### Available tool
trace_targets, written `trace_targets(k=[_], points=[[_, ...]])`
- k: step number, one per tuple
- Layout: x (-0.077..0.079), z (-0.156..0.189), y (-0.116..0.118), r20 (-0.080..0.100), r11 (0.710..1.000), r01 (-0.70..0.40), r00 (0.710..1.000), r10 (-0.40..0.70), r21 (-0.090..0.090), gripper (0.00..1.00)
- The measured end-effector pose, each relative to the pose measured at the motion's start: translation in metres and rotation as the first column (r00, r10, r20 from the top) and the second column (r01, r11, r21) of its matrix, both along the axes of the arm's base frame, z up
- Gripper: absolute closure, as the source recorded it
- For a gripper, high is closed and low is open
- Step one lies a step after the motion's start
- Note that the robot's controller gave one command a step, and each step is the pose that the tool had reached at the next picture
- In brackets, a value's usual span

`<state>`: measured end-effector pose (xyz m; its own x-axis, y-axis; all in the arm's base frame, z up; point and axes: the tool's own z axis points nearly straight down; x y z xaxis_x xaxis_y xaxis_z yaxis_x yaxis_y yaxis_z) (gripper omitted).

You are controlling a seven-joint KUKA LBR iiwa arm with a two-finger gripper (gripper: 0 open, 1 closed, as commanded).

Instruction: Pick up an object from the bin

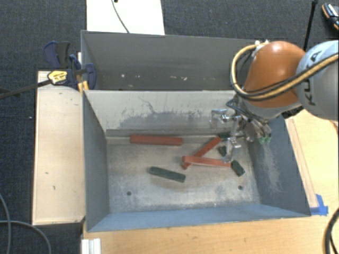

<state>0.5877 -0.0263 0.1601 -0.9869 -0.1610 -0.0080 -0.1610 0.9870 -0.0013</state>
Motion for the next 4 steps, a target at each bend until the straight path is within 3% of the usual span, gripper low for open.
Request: trace_targets(k=[1, 2, 4], points=[[0.001, -0.081, 0.005, -0.001, 0.998, -0.055, 0.998, 0.055, 0.000, 0.00], [0.003, -0.106, 0.004, 0.005, 0.997, -0.073, 0.997, 0.073, 0.003, 1.00], [0.003, -0.099, 0.004, 0.004, 0.997, -0.075, 0.997, 0.075, 0.004, 1.00]])
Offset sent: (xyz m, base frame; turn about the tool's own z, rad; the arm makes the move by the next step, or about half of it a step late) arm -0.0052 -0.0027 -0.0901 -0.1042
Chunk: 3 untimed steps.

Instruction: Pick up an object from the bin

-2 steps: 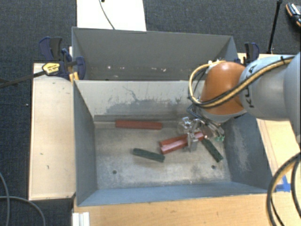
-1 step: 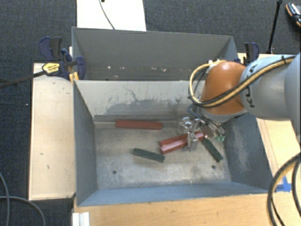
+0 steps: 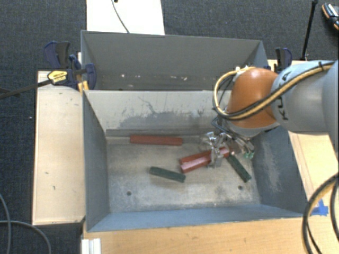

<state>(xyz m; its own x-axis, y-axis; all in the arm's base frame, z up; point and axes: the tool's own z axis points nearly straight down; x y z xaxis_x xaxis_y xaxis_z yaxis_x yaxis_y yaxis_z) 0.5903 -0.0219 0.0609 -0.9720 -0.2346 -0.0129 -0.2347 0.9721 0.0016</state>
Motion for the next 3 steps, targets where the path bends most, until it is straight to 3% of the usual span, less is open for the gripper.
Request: trace_targets(k=[1, 3], points=[[-0.003, 0.017, 0.000, -0.007, 1.000, -0.001, 1.000, 0.001, -0.002, 1.00], [-0.002, 0.043, -0.001, -0.005, 1.000, 0.001, 1.000, -0.001, -0.004, 1.00]])
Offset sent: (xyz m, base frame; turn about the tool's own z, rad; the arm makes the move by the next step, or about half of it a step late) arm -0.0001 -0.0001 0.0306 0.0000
